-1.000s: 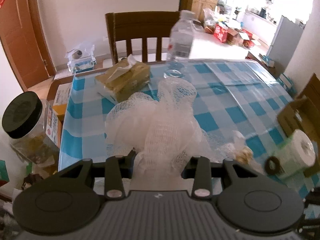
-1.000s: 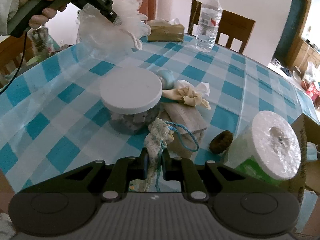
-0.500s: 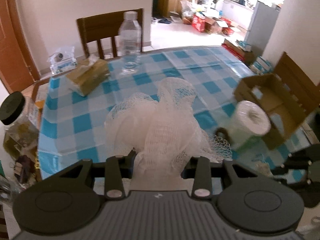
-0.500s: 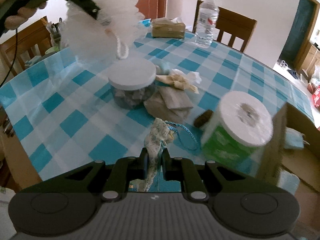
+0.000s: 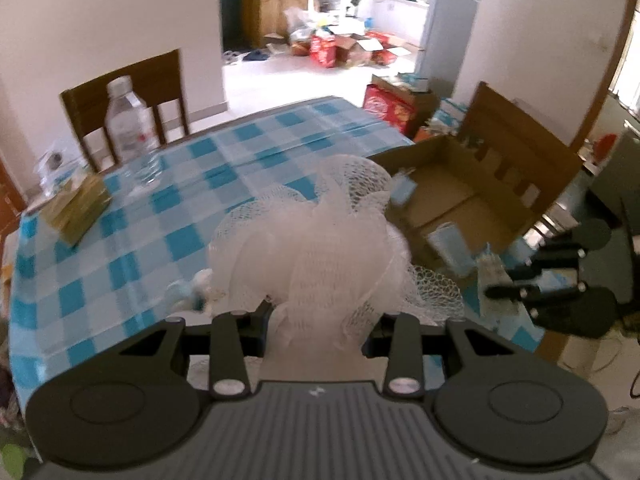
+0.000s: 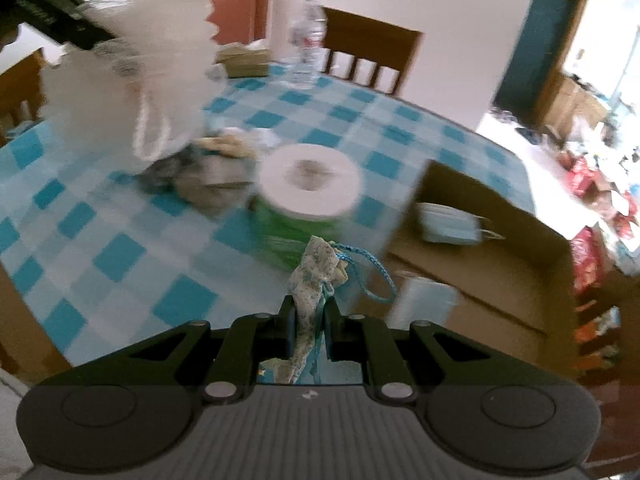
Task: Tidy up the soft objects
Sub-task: 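Carry the bath puff and sachet toward the cardboard box with both tools, then drop the sachet into the box with the right tool while the left tool lowers the puff in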
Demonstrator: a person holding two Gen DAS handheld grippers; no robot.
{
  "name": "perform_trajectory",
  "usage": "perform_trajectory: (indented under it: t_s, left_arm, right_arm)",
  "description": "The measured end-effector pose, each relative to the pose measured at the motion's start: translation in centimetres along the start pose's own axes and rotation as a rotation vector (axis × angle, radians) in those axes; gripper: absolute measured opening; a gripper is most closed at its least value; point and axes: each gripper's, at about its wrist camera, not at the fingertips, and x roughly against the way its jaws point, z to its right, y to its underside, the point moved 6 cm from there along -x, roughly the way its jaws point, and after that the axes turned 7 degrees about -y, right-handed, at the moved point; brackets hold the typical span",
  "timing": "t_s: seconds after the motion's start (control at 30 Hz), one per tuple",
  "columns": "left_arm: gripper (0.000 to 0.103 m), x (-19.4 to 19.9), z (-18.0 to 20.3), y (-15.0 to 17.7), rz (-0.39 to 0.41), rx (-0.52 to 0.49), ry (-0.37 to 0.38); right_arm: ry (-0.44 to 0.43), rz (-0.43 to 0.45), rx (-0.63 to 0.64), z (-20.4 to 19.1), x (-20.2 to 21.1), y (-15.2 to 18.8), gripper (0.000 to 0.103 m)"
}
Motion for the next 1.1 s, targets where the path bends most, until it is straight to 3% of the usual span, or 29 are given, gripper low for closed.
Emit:
perform_trajectory:
  t_s: [0.5,0.57,0.6,0.63,0.67,0.7,0.73,1.1]
  left_arm:
    - [0.037,-2.2,10.4,-3.9,0.014,-0.138,0.082]
    - [0.037,-2.6,11.7,-4.7,0.023,-0.158,0.097]
    - [0.037,-2.8,12.3,-5.1,0.026,-0.167,0.105]
    - [0.037,-3.2,13.0,-5.5,0.030,-0.177,0.111]
    - [0.037,-3.5,13.5,-5.9,0.033,-0.185,0.115]
    - [0.037,-3.8,14.0,-6.3,0.037,-0.192,0.119]
    - [0.037,-4.2,14.5,-6.8,0.041,-0.198,0.124]
    - [0.037,-9.3,19.6,-13.0,0.082,-0.257,0.161]
  right_arm:
    - [0.146,0.006,-0.013,11.6,1.2,1.2,0.017]
    - [0.158,0.014,-0.024,12.8,1.0,1.0,0.025]
    - [0.155,0.012,-0.028,13.3,0.9,1.0,0.038]
    - [0.169,0.017,-0.031,13.7,0.9,1.0,0.064]
    - [0.189,0.028,-0.034,14.0,1.0,1.0,0.077]
    - [0.202,0.041,-0.039,14.3,1.2,1.1,0.098]
    - [0.203,0.055,-0.049,14.4,1.5,1.2,0.103]
    - [0.169,0.086,-0.198,13.6,3.0,3.5,0.103]
